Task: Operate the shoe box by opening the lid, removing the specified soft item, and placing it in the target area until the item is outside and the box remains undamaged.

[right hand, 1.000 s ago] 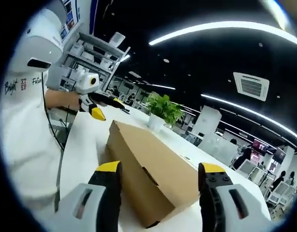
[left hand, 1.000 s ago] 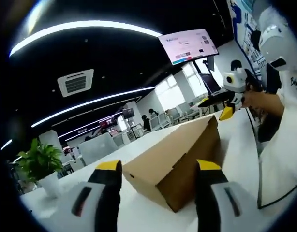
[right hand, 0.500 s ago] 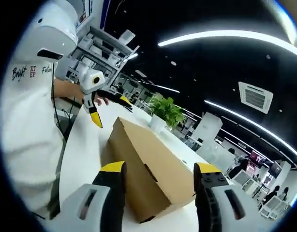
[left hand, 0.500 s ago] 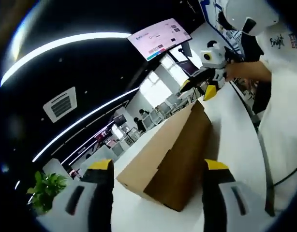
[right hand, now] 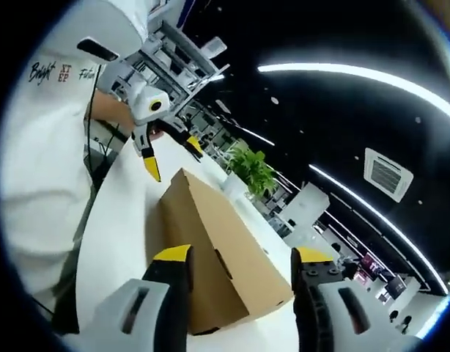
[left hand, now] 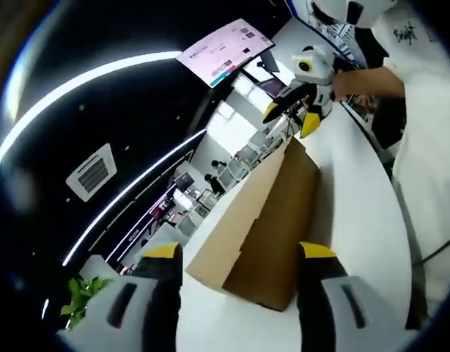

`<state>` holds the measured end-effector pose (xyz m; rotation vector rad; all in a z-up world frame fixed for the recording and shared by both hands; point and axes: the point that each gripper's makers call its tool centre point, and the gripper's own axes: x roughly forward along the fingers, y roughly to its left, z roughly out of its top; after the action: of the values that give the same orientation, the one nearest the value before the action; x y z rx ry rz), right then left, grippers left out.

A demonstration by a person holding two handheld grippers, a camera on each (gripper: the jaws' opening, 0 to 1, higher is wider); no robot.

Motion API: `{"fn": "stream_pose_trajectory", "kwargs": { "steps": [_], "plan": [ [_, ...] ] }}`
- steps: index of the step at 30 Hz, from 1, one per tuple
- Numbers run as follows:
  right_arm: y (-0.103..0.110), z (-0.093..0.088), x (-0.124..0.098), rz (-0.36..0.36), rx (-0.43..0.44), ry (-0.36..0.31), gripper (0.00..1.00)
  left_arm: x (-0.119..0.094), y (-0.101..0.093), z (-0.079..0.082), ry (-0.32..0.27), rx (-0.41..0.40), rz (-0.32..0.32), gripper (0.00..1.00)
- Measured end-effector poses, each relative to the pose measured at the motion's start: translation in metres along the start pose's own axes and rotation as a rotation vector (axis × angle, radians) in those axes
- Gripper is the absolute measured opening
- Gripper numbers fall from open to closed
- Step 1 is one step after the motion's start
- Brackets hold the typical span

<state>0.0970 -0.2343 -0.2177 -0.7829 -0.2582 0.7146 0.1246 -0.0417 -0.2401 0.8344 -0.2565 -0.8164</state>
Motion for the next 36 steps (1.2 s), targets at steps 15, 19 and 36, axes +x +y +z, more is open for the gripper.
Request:
{"fn": "stream_pose_trajectory", "kwargs": {
  "steps": [15,19,36],
  "plan": [
    [0.011,-0.028,0.005,0.024,-0.005,0.157,0.55,-0.003,0.003,-0.013,0.023,0.006,-0.035,0.63],
    [0.008,-0.015,0.006,-0.014,-0.016,0.091,0.56,0.000,0.000,-0.019,0.037,0.036,-0.051,0.63],
    [0.002,0.007,0.003,-0.050,-0.130,0.012,0.57,0.001,0.006,-0.016,0.107,0.066,-0.006,0.72]
  ]
}}
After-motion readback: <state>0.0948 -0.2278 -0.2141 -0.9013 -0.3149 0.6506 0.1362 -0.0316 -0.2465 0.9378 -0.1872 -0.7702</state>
